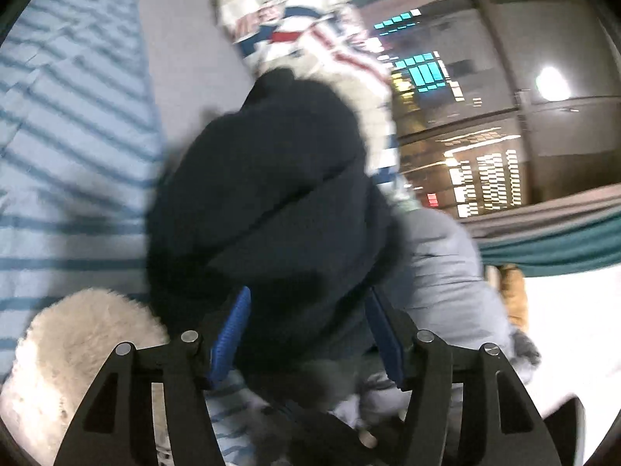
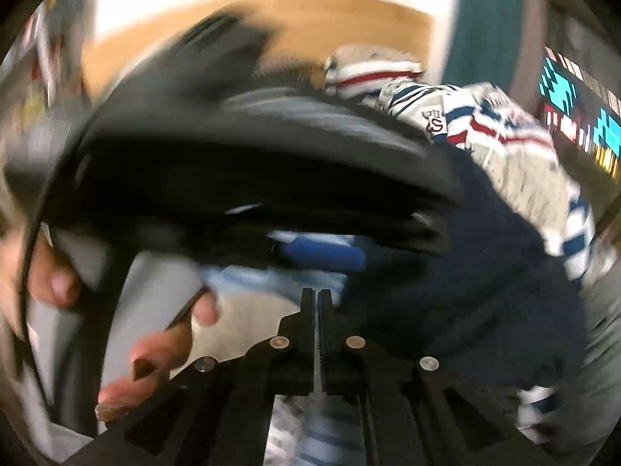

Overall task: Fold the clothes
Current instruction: 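Lift the navy fleece with both grippers off the pile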

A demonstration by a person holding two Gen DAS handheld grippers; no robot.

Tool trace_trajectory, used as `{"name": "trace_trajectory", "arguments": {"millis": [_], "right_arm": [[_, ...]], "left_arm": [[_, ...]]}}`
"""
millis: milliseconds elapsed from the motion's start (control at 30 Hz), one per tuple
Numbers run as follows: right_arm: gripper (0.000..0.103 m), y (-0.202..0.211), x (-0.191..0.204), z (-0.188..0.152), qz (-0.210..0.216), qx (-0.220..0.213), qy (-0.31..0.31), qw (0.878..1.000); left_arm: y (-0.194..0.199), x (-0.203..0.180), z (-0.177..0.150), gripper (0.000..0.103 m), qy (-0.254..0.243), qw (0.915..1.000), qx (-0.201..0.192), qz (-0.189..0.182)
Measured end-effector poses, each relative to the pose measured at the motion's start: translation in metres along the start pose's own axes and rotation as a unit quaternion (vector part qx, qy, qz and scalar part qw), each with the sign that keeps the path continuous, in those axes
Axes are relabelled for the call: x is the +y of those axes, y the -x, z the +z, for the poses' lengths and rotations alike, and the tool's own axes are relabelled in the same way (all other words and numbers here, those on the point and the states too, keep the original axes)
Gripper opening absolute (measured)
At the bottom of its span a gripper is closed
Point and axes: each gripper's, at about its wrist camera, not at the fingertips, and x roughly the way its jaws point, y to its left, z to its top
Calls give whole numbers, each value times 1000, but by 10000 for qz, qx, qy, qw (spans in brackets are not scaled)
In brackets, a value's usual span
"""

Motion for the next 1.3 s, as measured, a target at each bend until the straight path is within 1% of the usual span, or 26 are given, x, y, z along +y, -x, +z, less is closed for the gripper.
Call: {"name": "trace_trajectory", "arguments": {"millis": [33,100,133,167,200,233,300,367,400,467,500,533,600,633,667,733,800,900,933,967,1000,1033,1067,1133,1267,1300], "right_arm": [[2,-3,6,-3,-124,118,165,9997],[5,0,-1,-12,-154,251,57,9996],[9,4,-7,-16,-198,283,-55,9994],[21,9,-18,-20,-310,255,-226,9989],[26,14,-28,-23,-423,227,-397,9981],[29,19,-38,-27,-535,199,-568,9968],[30,29,-58,-33,-736,124,-923,9929],[31,37,-78,-32,-816,-17,-1296,9882],[33,37,-83,-31,-838,-48,-1369,9870],[44,39,-92,-28,-880,-109,-1515,9845],[45,40,-97,-27,-902,-140,-1588,9831],[46,40,-102,-26,-923,-171,-1660,9816],[47,42,-112,-24,-965,-232,-1805,9785],[49,42,-117,-23,-986,-262,-1878,9769],[54,42,-119,-23,-973,-273,-1931,9760],[60,36,-113,-31,-823,-206,-1957,9770],[61,27,-111,-37,-740,-58,-1935,9783],[61,13,-113,-43,-874,184,-1885,9780],[61,10,-113,-46,-910,248,-1872,9778],[61,8,-112,-49,-947,306,-1849,9777],[61,6,-111,-50,-985,344,-1796,9782],[62,5,-109,-51,-1019,365,-1729,9790],[64,4,-107,-51,-1053,386,-1662,9797],[67,4,-102,-50,-1094,373,-1553,9811],[70,4,-88,-37,-972,232,-1394,9852],[70,3,-84,-34,-944,201,-1346,9862]], "left_arm": [[-4,4,0,58,75,10000,23,44],[-9,9,-1,57,168,9998,65,117],[-11,10,-2,57,187,9997,82,148],[-12,8,-3,57,156,9996,67,208],[-11,5,-3,57,97,9996,23,270],[-10,1,-3,57,36,9994,-23,332],[-8,-7,-4,57,-138,9987,-137,471],[-8,-15,-5,57,-251,9979,-222,546],[-7,-18,-3,57,-285,9978,-259,539],[-4,-22,2,57,-339,9975,-351,509],[-2,-24,4,57,-380,9969,-421,550],[-1,-28,6,57,-513,9951,-544,651],[0,-44,8,57,-953,9891,-689,887],[-3,-51,8,59,-1153,9866,-672,936],[-9,-60,7,63,-1396,9835,-573,995],[-22,-76,5,69,-1875,9752,-373,1114],[-43,-85,1,69,-2259,9643,-110,1377],[-72,-82,-2,69,-2404,9548,37,1749],[-73,-76,0,67,-2266,9582,-55,1746],[-73,-70,2,55,-2128,9612,-149,1747],[-66,-64,7,47,-1994,9624,-282,1825],[-59,-57,12,32,-1859,9631,-415,1903],[-52,-51,16,24,-1723,9634,-548,1980],[-39,-38,26,20,-1450,9628,-813,2131],[-11,-12,44,18,-889,9570,-1331,2418],[-5,3,48,18,-632,9591,-1324,2422]]}}
